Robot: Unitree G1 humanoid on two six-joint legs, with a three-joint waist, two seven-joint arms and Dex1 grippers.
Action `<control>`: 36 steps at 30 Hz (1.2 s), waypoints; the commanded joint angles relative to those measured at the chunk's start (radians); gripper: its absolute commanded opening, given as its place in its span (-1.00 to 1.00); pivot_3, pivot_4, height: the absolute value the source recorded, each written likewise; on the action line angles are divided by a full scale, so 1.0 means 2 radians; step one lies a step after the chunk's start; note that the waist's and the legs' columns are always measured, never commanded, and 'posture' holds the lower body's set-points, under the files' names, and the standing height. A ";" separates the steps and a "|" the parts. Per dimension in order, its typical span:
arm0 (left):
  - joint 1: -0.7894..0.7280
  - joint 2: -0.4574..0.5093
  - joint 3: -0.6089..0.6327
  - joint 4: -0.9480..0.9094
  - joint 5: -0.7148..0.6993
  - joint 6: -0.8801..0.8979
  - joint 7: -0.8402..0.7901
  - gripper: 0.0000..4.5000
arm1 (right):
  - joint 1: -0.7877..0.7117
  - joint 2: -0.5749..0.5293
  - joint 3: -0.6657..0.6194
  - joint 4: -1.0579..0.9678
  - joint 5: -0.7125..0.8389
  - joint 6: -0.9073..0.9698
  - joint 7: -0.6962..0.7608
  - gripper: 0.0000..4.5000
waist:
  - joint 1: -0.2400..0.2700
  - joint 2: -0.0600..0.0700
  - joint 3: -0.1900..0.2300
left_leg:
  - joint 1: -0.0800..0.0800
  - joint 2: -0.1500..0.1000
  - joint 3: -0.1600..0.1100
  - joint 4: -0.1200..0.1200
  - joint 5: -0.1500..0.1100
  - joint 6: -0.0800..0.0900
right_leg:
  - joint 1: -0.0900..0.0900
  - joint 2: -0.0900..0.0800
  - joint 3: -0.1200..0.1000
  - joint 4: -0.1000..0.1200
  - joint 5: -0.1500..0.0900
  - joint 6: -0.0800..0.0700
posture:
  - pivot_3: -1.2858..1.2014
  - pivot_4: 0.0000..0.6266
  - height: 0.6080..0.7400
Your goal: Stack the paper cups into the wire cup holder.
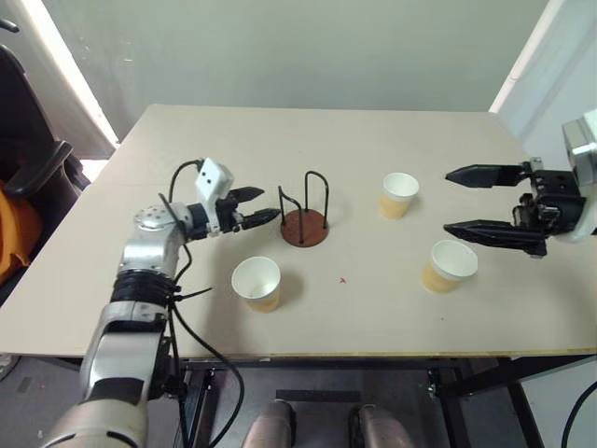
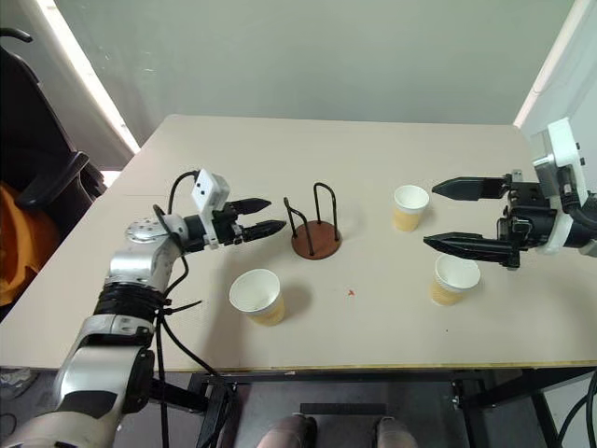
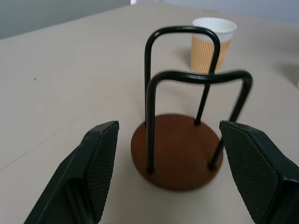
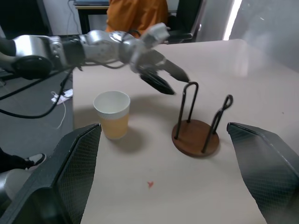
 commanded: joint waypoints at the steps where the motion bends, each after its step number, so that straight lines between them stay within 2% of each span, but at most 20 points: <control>1: -0.027 -0.019 0.002 0.030 0.013 -0.035 0.014 0.63 | -0.002 -0.013 -0.027 -0.023 0.018 0.006 -0.011 1.00 | 0.000 0.000 0.000 | 0.000 0.000 0.000 0.000 0.000 0.000 | 0.000 0.000 0.000 0.000 0.000 0.000 | 0.03 -0.52 1.00; 7: -0.072 -0.050 -0.002 0.112 0.048 -0.087 0.061 0.63 | 0.006 -0.021 -0.035 -0.034 0.025 0.010 -0.021 1.00 | 0.002 0.000 0.000 | -0.001 -0.001 0.000 0.001 0.001 -0.002 | 0.000 0.000 0.001 0.000 -0.001 0.002 | 0.03 -0.52 1.00; 8: -0.080 -0.054 0.001 0.127 0.052 -0.096 0.075 0.56 | 0.008 -0.022 -0.036 -0.035 0.025 0.009 -0.023 1.00 | 0.002 0.000 0.000 | -0.001 -0.001 0.000 0.001 0.002 -0.003 | 0.000 0.000 0.001 0.000 -0.001 0.003 | 0.03 -0.52 1.00; 11: -0.099 -0.061 0.012 0.164 0.055 -0.109 0.097 0.21 | 0.016 -0.023 -0.038 -0.042 0.024 0.006 -0.027 1.00 | 0.002 0.000 0.000 | -0.001 -0.001 0.000 0.001 0.002 -0.003 | 0.000 0.000 0.001 0.000 -0.001 0.003 | 0.03 -0.52 1.00; 18: -0.110 -0.067 0.022 0.178 0.045 -0.118 0.063 -0.93 | 0.022 -0.025 -0.040 -0.047 0.025 0.005 -0.032 1.00 | 0.003 0.000 0.000 | -0.001 -0.002 0.001 0.002 0.001 -0.003 | 0.000 0.000 0.002 0.000 -0.003 0.006 | 0.03 -0.52 1.00; 19: -0.109 -0.066 0.023 0.173 0.044 -0.116 0.056 -0.98 | 0.022 -0.026 -0.041 -0.047 0.024 0.004 -0.032 1.00 | 0.004 0.000 0.000 | -0.002 -0.002 0.001 0.002 0.001 -0.003 | 0.000 0.000 0.002 0.000 -0.003 0.006 | 0.03 -0.52 1.00; 24: -0.097 -0.064 0.019 0.104 0.030 -0.086 0.002 -0.98 | 0.021 -0.034 -0.037 -0.044 0.024 0.005 -0.024 1.00 | 0.005 0.000 0.000 | -0.003 -0.002 0.001 0.005 0.001 -0.001 | 0.000 0.000 0.002 0.000 -0.003 0.007 | 0.03 -0.52 1.00; 28: -0.069 -0.073 -0.002 -0.039 0.020 -0.002 0.006 -0.98 | 0.050 -0.058 -0.026 -0.074 0.024 0.009 0.004 1.00 | 0.006 0.000 0.000 | -0.005 -0.003 0.001 0.008 -0.001 0.000 | 0.000 0.000 0.002 -0.001 -0.004 0.007 | 0.03 -0.52 1.00; 32: -0.021 -0.059 -0.037 -0.212 0.013 0.119 0.014 -0.98 | 0.075 -0.071 -0.013 -0.095 0.006 0.002 0.009 1.00 | 0.007 0.000 0.000 | -0.005 -0.004 0.003 0.009 -0.001 0.001 | 0.001 0.001 0.002 -0.001 -0.004 0.009 | 0.03 -0.52 1.00; 36: 0.018 -0.048 -0.064 -0.335 0.005 0.204 0.029 -0.98 | 0.096 -0.084 0.006 -0.106 -0.021 -0.011 0.017 1.00 | 0.006 0.000 0.000 | -0.005 -0.004 0.003 0.009 -0.002 0.001 | 0.001 0.000 0.002 0.000 -0.004 0.009 | 0.03 -0.52 1.00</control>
